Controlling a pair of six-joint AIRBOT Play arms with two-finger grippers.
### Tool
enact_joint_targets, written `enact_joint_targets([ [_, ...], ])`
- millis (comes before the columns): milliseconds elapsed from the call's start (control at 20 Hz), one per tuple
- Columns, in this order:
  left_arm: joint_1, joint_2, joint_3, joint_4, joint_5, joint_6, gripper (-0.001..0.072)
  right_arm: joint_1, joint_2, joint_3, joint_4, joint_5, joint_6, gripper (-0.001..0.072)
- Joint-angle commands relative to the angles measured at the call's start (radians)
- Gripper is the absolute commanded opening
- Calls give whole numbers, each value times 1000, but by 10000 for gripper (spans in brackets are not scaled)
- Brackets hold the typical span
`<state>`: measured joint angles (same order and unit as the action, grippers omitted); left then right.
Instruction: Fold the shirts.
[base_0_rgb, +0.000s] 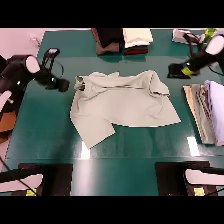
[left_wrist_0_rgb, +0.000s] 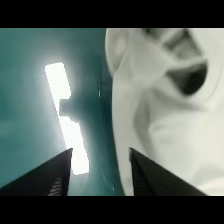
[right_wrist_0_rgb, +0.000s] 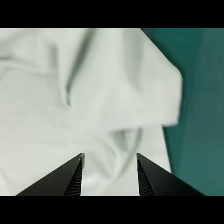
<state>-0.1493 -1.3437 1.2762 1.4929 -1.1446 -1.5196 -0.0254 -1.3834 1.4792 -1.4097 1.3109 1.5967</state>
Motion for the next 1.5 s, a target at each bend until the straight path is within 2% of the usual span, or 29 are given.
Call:
enact_joint_targets([
  [0, 19, 120, -203, -14, -44, -57, 428, -118, 142, -252, 0, 16, -11, 401],
  [50, 19, 150, -261, -19, -28, -74, 428, -161, 172, -335, 1, 16, -11, 545],
  [100, 19, 167, -303, -25, -16, -79, 428, -200, 192, -407, 4, 18, -11, 570],
  [400, 19, 178, -362, -35, -14, -79, 428, -286, 211, -652, 5, -44, -10, 556],
  [650, 19, 178, -362, -37, -16, -79, 428, -266, 209, -707, 31, -132, -8, 555],
  [800, 19, 178, -362, -37, -16, -78, 428, -243, 162, -681, 56, -135, -8, 552],
  [850, 19, 178, -362, -38, -17, -78, 428, -225, 138, -669, 55, -133, -8, 528],
  [900, 19, 178, -362, -38, -20, -78, 428, -204, 119, -660, 55, -135, -8, 455],
  [950, 19, 178, -362, -38, -24, -78, 428, -186, 108, -652, 52, -139, -8, 439],
  [1000, 19, 178, -362, -38, -28, -78, 428, -171, 100, -645, 47, -140, -8, 390],
  [1100, 19, 178, -362, -40, -42, -78, 428, -152, 98, -636, 44, -140, -8, 101],
  [1150, 19, 178, -366, -60, -42, -76, 429, -146, 103, -637, 44, -142, -8, 16],
  [1300, 19, 177, -414, -170, -9, -24, 448, -146, 123, -636, 45, -151, -8, 16],
  [1450, 19, 161, -474, -227, 97, -17, 448, -146, 132, -636, 47, -160, -9, 16],
])
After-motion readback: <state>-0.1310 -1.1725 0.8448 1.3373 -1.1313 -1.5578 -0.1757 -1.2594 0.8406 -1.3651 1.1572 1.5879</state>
